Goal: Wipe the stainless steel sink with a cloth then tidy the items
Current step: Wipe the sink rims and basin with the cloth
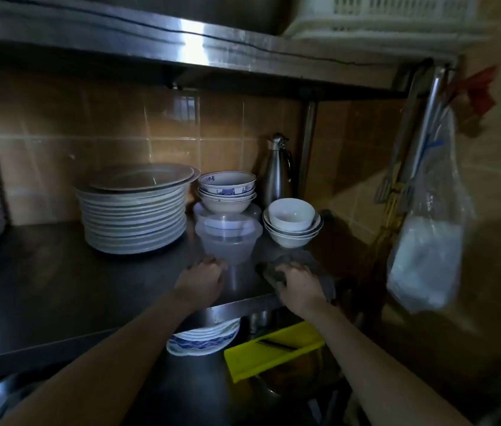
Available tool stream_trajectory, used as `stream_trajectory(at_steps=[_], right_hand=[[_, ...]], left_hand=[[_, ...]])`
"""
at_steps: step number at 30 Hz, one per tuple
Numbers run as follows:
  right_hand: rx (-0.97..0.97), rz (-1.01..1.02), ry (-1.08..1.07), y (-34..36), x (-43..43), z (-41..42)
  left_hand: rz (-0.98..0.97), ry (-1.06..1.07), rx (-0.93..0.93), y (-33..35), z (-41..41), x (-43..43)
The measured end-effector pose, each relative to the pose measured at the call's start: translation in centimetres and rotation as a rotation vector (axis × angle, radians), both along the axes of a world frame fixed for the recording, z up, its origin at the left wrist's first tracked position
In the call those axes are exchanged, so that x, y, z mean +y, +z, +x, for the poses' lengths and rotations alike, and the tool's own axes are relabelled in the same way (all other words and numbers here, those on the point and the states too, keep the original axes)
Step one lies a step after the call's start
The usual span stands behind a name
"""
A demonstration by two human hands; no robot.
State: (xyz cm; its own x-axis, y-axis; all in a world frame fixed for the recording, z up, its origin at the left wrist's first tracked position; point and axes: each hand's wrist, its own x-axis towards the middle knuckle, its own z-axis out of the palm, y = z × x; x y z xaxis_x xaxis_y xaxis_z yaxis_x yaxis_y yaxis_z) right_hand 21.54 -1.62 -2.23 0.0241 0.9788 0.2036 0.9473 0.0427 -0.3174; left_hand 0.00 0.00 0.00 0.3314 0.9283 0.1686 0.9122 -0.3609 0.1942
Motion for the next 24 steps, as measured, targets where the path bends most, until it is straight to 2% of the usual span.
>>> stream_trajectory(at_steps=[11,24], right_hand=[[-0.045,-0.162,-0.024,-0.8,1.9,-0.1],[-0.251,-0.098,0.024,0.0,-0.4,0.0]], left_hand=[[-0.025,0.010,-0.016,-1.0,0.3,2.1],[0.041,0.027,-0.111,-1.2,-0.9,0.6]])
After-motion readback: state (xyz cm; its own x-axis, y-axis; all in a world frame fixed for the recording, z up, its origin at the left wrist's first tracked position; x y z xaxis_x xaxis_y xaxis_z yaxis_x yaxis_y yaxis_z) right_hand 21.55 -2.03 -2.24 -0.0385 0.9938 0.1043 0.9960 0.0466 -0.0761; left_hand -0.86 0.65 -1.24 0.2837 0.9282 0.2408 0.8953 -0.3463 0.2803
